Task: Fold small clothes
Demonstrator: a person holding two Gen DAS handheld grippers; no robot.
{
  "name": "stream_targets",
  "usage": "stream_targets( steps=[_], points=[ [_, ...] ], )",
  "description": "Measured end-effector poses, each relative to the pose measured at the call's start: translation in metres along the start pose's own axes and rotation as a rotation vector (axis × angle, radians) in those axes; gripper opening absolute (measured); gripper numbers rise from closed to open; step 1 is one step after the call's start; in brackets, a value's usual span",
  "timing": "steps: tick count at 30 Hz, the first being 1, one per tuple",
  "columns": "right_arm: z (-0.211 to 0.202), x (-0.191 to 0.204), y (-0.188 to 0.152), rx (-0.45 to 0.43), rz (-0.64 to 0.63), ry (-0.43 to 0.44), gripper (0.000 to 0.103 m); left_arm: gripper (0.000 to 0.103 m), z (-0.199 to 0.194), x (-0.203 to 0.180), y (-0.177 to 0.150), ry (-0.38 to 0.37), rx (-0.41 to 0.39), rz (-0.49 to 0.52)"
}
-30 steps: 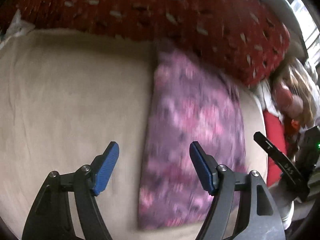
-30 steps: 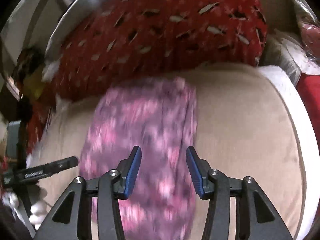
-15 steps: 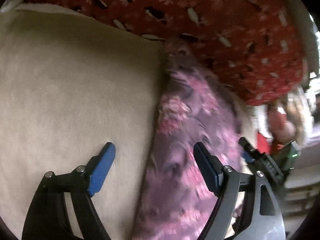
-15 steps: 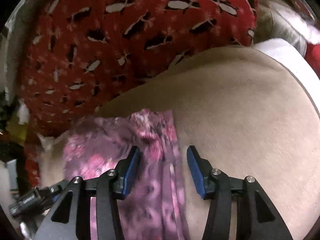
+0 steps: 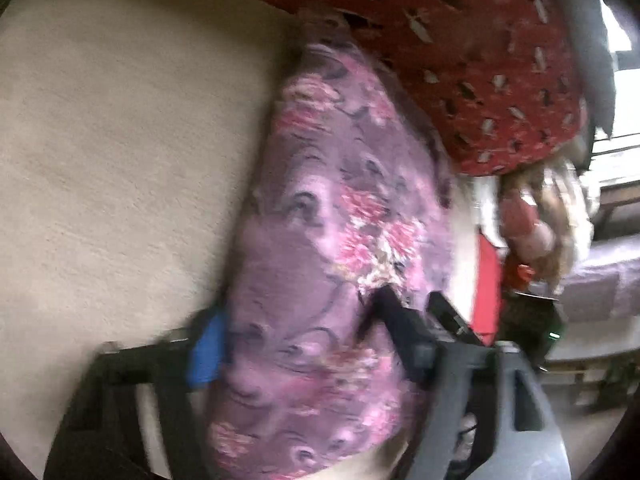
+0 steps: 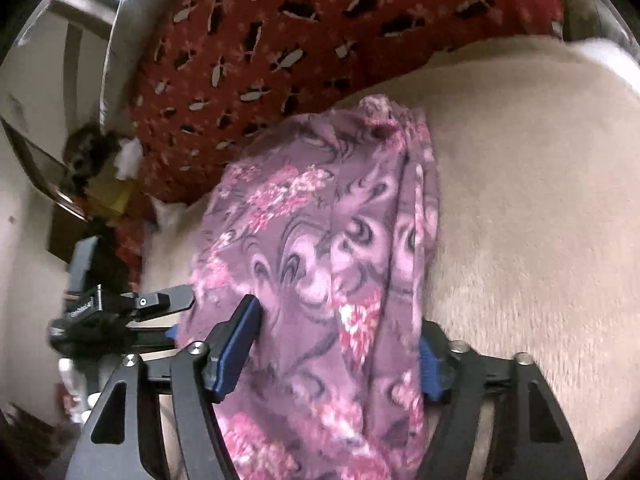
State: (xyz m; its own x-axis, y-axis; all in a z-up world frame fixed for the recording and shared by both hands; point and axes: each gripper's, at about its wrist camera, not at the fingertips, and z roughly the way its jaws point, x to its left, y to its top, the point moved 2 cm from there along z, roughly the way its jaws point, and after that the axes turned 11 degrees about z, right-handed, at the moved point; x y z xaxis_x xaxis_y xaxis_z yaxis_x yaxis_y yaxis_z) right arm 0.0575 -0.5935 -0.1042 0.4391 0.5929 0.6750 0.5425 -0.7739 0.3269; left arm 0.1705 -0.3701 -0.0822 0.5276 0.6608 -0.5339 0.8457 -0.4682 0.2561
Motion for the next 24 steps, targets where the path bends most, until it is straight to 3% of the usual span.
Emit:
stream_targets(
  steps=[1,4,10,18,24],
  points=[
    [-0.001,0.002,-0.001,-0.01,-0.009,-0.007,0.037,0.037,-0.002,0.002,-0.001,0.017,-0.001,0.005],
    [-0.009,0.013,-0.004,-0.043,-0.065,-0.014,0.028,0.026,-0.014,-0.002,-0.004,0.019,-0.032,0.013],
    [-0.03,0.048,-0.016,-0.086,-0.159,-0.07,0.027,0.025,-0.048,-0.007,-0.018,0.032,-0.097,0.055],
    [-0.049,0.111,-0.053,-0.095,-0.214,0.021,0.027,0.025,-0.12,0.007,-0.051,0.058,-0.209,0.094],
    [-0.049,0.146,-0.091,-0.087,-0.218,0.104,0.027,0.025,-0.153,0.035,-0.085,0.071,-0.246,0.077]
  ],
)
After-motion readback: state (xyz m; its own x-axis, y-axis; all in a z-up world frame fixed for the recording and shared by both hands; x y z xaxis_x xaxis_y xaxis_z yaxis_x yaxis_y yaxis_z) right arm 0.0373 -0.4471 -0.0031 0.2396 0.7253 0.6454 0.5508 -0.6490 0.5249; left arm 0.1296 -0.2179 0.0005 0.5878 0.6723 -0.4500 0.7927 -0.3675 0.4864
